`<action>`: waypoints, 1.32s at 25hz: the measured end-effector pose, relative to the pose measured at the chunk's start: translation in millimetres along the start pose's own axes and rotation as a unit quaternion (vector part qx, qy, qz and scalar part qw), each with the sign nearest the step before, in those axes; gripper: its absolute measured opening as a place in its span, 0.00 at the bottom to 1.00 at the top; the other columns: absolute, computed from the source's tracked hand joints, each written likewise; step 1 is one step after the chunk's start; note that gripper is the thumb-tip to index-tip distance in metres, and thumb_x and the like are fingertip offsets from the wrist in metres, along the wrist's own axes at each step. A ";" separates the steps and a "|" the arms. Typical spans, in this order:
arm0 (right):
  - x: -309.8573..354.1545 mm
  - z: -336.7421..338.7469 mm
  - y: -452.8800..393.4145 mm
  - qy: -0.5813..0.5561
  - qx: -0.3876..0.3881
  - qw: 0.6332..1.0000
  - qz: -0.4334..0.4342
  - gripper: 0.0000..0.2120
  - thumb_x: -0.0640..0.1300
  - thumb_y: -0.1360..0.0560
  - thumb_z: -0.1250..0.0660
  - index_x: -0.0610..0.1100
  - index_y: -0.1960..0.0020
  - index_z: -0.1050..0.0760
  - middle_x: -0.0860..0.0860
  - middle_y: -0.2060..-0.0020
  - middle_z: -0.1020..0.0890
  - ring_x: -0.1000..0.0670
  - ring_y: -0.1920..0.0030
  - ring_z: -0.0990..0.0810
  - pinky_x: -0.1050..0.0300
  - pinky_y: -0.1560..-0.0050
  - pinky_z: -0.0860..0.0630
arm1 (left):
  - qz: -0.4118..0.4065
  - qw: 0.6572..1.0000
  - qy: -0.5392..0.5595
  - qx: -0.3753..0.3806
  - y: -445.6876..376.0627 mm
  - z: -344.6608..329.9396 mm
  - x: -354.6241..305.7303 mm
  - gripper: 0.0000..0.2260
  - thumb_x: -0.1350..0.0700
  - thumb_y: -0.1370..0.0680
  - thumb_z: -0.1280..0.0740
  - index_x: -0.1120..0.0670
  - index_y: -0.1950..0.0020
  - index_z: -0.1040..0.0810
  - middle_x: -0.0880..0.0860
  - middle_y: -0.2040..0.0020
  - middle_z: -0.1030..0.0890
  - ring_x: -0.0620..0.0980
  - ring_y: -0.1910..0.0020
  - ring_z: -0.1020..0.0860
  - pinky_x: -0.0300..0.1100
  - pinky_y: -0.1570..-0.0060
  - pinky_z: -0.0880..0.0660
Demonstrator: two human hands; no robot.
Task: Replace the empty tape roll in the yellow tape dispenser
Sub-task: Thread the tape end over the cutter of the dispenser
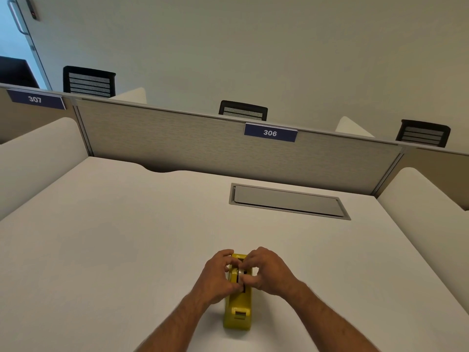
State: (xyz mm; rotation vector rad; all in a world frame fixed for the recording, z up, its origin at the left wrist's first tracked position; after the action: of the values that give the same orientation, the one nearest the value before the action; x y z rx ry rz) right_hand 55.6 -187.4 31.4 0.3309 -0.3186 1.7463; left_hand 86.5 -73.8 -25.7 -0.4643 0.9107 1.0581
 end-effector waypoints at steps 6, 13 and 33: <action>0.6 1.5 -1.2 0.001 0.004 1.000 0.000 0.14 0.57 0.29 0.30 0.52 0.48 0.16 0.54 0.52 0.15 0.54 0.52 0.24 0.54 0.52 0.22 | 0.000 1.000 -0.004 -0.002 1.7 2.2 -3.7 0.26 0.50 0.39 0.19 0.43 0.44 0.21 0.45 0.28 0.32 0.46 0.45 0.26 0.32 0.55 0.27; -0.8 3.9 -1.1 -0.019 -0.006 1.000 -0.006 0.10 0.53 0.25 0.32 0.52 0.47 0.15 0.53 0.52 0.14 0.53 0.52 0.23 0.53 0.52 0.23 | 0.006 1.000 -0.011 -0.003 2.4 1.6 -3.5 0.26 0.50 0.39 0.19 0.42 0.43 0.22 0.45 0.28 0.32 0.46 0.45 0.26 0.34 0.53 0.26; -0.7 6.2 -1.4 -0.029 -0.005 0.999 -0.018 0.10 0.53 0.28 0.29 0.51 0.50 0.15 0.53 0.54 0.14 0.53 0.52 0.23 0.52 0.51 0.22 | 0.003 1.000 -0.003 0.006 0.5 1.6 -3.6 0.25 0.50 0.40 0.19 0.41 0.46 0.22 0.45 0.29 0.32 0.46 0.46 0.26 0.26 0.60 0.30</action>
State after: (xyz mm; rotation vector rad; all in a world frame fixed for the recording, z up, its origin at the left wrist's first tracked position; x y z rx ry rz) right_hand 57.4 -190.1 36.8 0.3784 -0.3603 1.7020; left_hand 86.0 -74.4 -21.8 -0.4484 0.9122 1.0595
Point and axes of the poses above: each hand's wrist, its own y-axis away from the middle knuckle, its own z-axis out of the back of the hand, x = y × z, the point moved 9 cm from there along -y, towards the middle knuckle
